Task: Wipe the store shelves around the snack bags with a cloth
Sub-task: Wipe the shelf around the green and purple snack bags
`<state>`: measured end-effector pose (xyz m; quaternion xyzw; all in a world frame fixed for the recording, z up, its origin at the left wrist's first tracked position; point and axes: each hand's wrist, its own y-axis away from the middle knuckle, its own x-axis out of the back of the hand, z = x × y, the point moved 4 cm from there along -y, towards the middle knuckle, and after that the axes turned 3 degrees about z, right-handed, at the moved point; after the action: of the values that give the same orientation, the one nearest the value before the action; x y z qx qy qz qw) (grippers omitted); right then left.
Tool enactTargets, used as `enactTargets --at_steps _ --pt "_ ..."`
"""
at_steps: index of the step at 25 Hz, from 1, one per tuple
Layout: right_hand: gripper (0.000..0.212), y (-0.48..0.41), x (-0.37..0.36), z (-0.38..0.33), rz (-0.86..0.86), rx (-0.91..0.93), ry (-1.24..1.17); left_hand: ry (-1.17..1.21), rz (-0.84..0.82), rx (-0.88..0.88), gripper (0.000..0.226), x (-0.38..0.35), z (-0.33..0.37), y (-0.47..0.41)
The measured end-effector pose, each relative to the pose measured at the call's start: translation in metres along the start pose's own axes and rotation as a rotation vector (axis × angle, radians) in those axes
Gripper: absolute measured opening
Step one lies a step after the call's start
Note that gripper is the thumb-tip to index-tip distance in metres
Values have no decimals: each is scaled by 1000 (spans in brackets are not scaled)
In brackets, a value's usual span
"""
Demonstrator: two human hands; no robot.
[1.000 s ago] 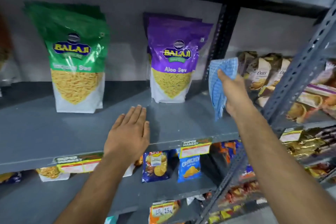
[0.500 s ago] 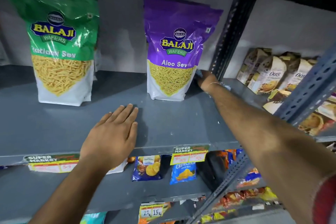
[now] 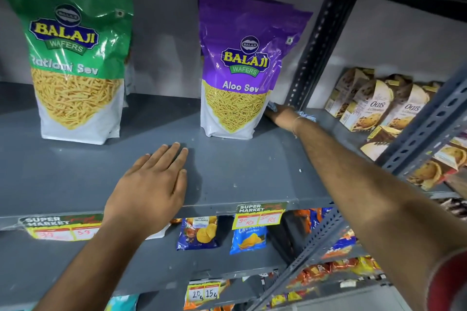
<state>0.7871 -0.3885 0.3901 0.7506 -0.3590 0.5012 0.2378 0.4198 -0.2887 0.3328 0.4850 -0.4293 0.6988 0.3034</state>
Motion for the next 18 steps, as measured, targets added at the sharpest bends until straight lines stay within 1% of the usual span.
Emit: enactTargets --at_steps 2,6,7,10,11,12,15,18 --pt "43 22 0 6 12 -2 -132 0 -8 -2 71 1 0 0" --pt "37 55 -5 23 -32 54 -226 -3 -24 -4 73 0 1 -2" --pt "36 54 -1 25 14 46 -261 -5 -22 -3 74 0 1 -2" --pt "35 30 17 30 244 -50 -364 1 -23 -7 73 0 0 -2" --pt "37 20 20 29 261 -72 -343 1 -25 -12 72 0 0 -2" --pt "41 6 18 30 239 -87 -304 -1 -23 -20 71 0 0 -2" --pt "54 -14 2 27 120 -66 -123 -15 -9 -19 71 0 -1 -1" --pt "50 -16 -1 24 78 -9 -112 -24 -6 -16 68 -3 -2 -3"
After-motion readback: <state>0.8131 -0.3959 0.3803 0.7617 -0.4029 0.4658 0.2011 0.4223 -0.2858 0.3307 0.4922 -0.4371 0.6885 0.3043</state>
